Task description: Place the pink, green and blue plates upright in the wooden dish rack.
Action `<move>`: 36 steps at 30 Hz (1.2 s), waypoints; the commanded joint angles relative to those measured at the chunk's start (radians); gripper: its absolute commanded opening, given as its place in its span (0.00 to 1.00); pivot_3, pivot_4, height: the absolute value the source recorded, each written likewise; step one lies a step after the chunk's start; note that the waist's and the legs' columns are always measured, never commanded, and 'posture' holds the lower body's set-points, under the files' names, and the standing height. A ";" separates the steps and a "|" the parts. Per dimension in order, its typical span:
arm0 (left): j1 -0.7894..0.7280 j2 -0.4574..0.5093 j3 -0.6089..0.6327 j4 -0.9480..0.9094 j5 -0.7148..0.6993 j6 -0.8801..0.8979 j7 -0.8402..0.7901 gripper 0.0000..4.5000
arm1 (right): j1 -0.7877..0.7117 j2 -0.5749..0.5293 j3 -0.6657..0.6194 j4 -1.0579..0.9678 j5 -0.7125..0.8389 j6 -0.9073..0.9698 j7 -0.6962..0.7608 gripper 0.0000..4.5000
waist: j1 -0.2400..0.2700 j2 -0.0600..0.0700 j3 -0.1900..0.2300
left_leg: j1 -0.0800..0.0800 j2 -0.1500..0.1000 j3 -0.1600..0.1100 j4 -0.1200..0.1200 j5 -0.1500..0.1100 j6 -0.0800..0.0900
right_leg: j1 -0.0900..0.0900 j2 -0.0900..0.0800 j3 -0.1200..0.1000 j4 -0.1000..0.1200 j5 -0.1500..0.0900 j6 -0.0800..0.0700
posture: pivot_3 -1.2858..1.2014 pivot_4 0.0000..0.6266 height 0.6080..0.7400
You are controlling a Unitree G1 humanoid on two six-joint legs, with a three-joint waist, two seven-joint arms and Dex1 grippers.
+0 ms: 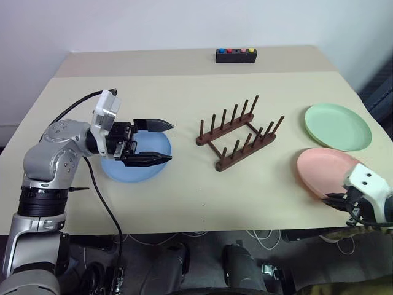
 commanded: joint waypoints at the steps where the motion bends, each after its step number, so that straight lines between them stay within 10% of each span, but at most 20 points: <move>1: -0.017 0.019 0.017 -0.009 -0.011 0.006 -0.010 1.00 | -0.006 0.019 0.027 0.068 -0.061 -0.034 -0.050 0.01 | 0.001 0.000 0.000 | 0.000 0.000 0.000 0.000 0.000 0.000 | 0.000 0.000 0.000 0.000 0.000 0.000 | 0.52 0.24 1.00; 11: -0.012 0.014 0.013 -0.012 -0.010 0.016 -0.007 1.00 | 0.019 -0.013 -0.066 0.050 -0.033 0.020 0.046 0.99 | 0.000 0.000 0.000 | 0.000 0.000 0.000 0.000 0.000 0.000 | 0.000 0.001 0.000 0.000 0.000 0.000 | 0.52 0.24 1.00; 23: -0.008 -0.041 -0.010 -0.031 -0.005 0.045 0.073 1.00 | -0.376 0.108 -0.121 0.009 0.238 0.148 -0.034 0.99 | 0.003 0.000 0.000 | 0.000 0.000 0.000 0.000 0.000 0.000 | 0.001 0.000 0.000 0.000 0.000 0.000 | 0.52 0.24 1.00; 36: 0.095 -0.187 -0.275 -0.227 0.292 0.093 0.484 1.00 | -0.358 0.261 0.029 -0.107 0.258 0.120 -0.187 0.99 | 0.004 0.000 0.000 | 0.001 -0.001 0.000 0.001 -0.002 0.000 | 0.002 0.000 0.000 0.000 0.000 0.001 | 0.52 0.24 1.00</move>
